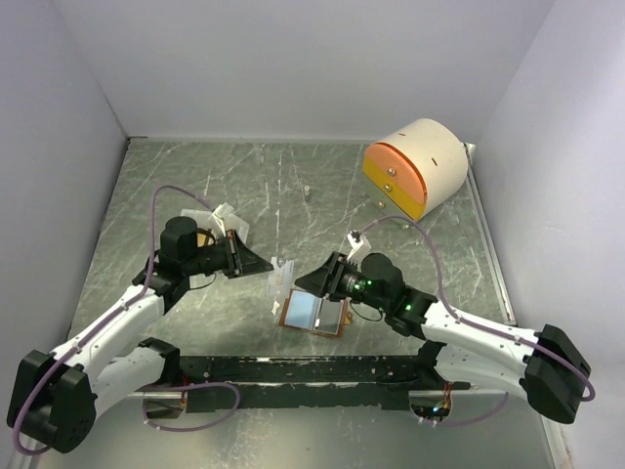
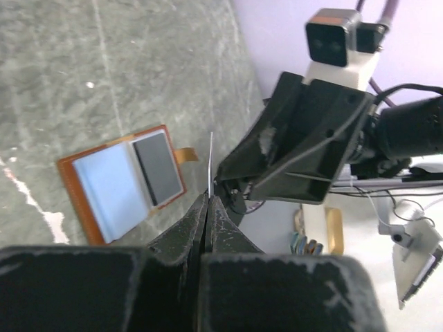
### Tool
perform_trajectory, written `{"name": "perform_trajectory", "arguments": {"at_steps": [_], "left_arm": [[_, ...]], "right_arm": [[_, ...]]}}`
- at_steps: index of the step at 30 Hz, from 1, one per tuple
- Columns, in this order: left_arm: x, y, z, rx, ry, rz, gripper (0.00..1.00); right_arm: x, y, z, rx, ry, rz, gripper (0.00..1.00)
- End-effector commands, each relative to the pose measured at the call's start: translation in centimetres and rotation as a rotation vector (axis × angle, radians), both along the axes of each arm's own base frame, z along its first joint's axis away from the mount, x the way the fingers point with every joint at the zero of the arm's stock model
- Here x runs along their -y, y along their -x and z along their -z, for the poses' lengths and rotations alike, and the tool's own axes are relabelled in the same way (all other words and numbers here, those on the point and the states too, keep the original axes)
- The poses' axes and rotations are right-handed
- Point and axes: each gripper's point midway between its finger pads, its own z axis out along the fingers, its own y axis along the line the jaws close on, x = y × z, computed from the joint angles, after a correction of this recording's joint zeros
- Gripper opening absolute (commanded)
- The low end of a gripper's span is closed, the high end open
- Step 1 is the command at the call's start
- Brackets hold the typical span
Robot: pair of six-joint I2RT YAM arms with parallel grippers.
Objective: Put the credit cards into the card holder
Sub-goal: Pick up the credit card from the storage box, then insert the credit card into the card holder.
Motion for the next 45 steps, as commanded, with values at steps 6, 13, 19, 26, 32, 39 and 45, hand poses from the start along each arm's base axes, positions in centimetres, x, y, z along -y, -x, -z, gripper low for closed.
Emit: {"name": "perform_trajectory", "arguments": {"at_steps": [6, 13, 19, 26, 32, 39, 45], "left_arm": [[1.9, 2.7, -2.5, 0.002, 0.196, 0.108, 0.07], [2.4, 3.3, -1.5, -0.028, 0.21, 0.129, 0.07], [2.4, 2.6, 0.3, -0.076, 0.152, 0.08, 0.22], [1.2, 1.4, 2.5, -0.059, -0.032, -0.009, 0.5], [0.8, 1.3, 5.3, -0.086, -0.166, -0.051, 0.42], [3.5, 3.0, 7.9, -0.097, -0.201, 0.048, 0.12], [5.2, 4.0, 10.8, -0.121, -0.258, 0.083, 0.07]], "right_arm": [[-1.7, -0.5, -2.4, 0.033, -0.093, -0.034, 0.38], [-2.0, -0.4, -1.9, 0.023, -0.095, -0.048, 0.21], [-1.2, -0.5, -1.7, 0.029, -0.095, -0.015, 0.01], [0.7, -0.3, 0.4, 0.026, -0.026, 0.034, 0.0], [2.6, -0.9, 3.8, -0.028, 0.091, 0.097, 0.0], [4.6, -1.6, 7.2, -0.091, 0.161, 0.139, 0.0], [5.9, -1.7, 9.4, -0.116, 0.195, 0.173, 0.0]]}}
